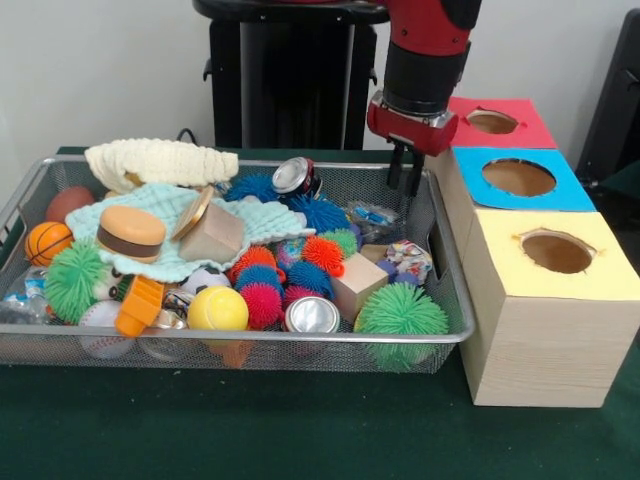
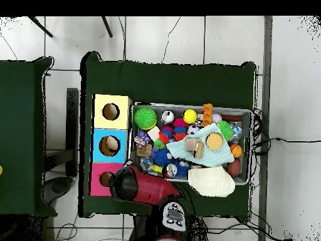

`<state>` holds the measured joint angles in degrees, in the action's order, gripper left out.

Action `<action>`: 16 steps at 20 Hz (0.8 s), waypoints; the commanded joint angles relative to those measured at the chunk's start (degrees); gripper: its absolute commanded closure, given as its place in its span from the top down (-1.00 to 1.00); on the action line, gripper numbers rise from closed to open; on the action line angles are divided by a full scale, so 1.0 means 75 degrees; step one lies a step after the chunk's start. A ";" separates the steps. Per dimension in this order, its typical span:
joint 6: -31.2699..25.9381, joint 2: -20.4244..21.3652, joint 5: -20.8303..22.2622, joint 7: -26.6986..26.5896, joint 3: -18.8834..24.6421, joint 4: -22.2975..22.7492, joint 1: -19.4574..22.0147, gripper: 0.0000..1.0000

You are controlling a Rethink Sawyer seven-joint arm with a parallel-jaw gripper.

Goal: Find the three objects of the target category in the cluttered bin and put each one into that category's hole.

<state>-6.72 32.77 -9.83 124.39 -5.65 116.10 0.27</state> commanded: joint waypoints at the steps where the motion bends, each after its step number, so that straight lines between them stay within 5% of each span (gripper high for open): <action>1: 0.0586 -0.0912 0.0129 0.0888 0.0369 -0.0429 0.0173 1.00; 14: 0.1348 -0.0890 -0.0174 0.1522 0.0614 -0.0085 0.0541 1.00; 16: 0.0881 -0.0917 -0.0120 0.1158 0.0718 -0.0293 0.0934 1.00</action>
<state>-2.14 28.33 -9.86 124.39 -5.36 116.07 2.45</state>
